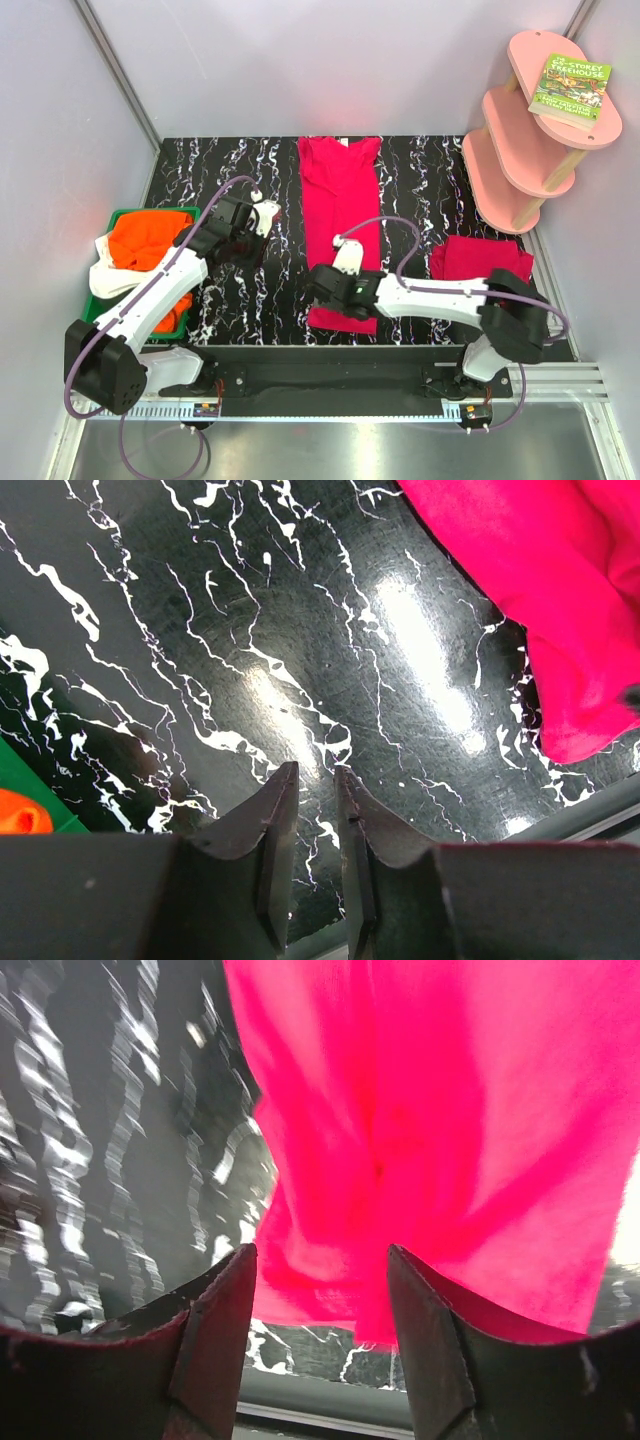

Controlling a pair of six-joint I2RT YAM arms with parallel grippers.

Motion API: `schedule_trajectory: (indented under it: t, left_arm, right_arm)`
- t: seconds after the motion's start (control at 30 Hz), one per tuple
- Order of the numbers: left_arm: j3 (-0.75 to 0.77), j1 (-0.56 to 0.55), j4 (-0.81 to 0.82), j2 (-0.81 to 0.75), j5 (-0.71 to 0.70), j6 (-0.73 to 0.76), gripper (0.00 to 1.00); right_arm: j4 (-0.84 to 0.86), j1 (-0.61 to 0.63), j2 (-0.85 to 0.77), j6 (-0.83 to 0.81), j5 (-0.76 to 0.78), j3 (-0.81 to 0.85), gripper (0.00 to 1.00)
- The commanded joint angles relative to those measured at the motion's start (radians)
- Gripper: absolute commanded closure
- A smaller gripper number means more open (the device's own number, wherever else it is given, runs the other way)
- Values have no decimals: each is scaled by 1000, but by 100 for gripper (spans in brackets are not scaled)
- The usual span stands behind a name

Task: Fold and stack the t-shirts
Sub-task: Grab the bottom of the folded rectangular tshirt with both arms

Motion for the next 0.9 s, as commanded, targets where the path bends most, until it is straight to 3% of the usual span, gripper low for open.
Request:
schedule_trajectory:
  t: [0.0,0.2,0.43,0.57,0.87]
  left_arm:
    - [-5,5,33,-22,31,16,74]
    - [-8,5,33,-25,27,14,73]
    - [-17,9,33,-40,27,16,73]
    - [-20,12,33,-43,28,14,73]
    - [-29,17,31,-57,39,16,72]
  right_arm:
    - [-41,-23,-101,28,168,39,39]
    - [-44,-57,-64,33,138,19,50]
    - [-46,-58,37,38,88,35,85]
    - [-46,-58,98,-8,55,87,90]
    - [-20,-58,187,-30,-88,124,91]
